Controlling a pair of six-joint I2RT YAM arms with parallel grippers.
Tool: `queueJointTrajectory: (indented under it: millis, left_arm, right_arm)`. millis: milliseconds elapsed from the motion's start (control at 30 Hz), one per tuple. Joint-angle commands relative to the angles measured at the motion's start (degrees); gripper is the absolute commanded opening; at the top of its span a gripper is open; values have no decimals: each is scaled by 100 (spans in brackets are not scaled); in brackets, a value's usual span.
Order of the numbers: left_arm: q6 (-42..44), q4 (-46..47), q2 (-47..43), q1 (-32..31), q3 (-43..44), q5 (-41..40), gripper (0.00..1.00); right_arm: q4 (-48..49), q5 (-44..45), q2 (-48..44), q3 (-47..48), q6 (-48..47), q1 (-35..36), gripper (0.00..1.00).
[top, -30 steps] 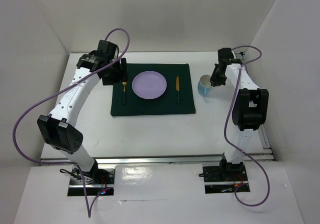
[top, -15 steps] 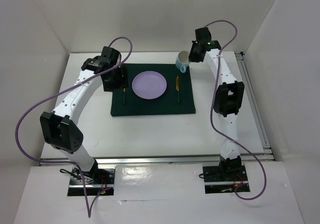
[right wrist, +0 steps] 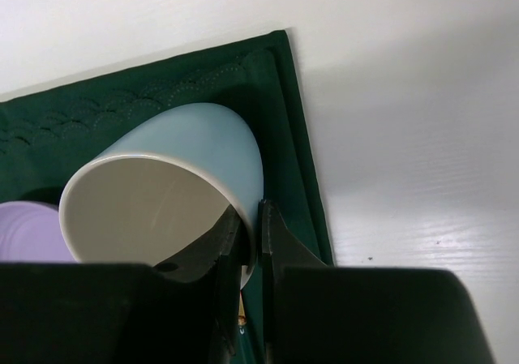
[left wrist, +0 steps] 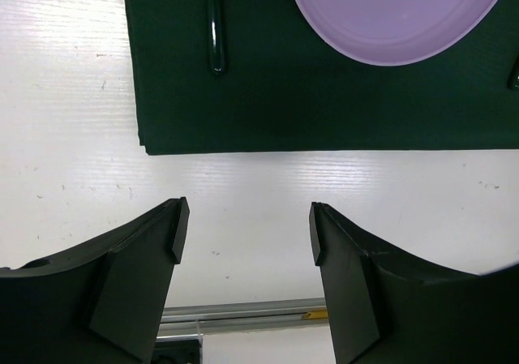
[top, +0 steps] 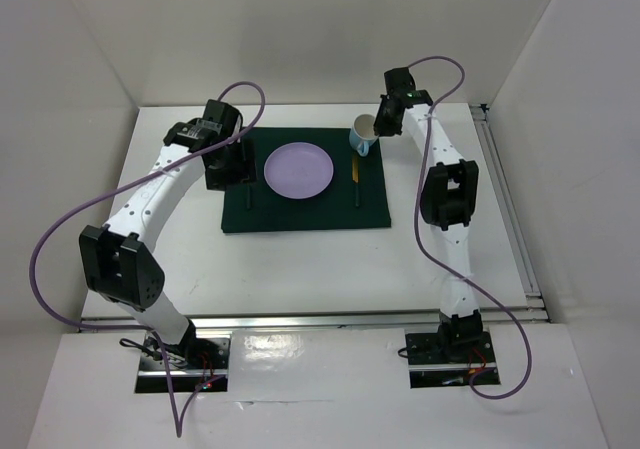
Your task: Set the dinner table for one person
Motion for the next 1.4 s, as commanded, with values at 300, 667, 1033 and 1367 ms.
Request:
queueJointTrajectory:
  millis: [300, 667, 1033, 1367]
  left_arm:
    - [76, 53, -213, -1, -12, -102, 78]
    - [76, -123, -160, -1, 41, -322, 78]
    - [-29, -132, -160, -1, 532, -542, 79]
    - [76, 351, -678, -1, 613, -542, 79]
  right_arm:
    - [709, 111, 201, 497, 144, 99, 4]
    - [1246, 40, 26, 550, 205, 319, 79]
    - [1221, 382, -2354, -775, 249, -155, 100]
    - [-467, 1665, -5094, -4118, -234, -1008, 100]
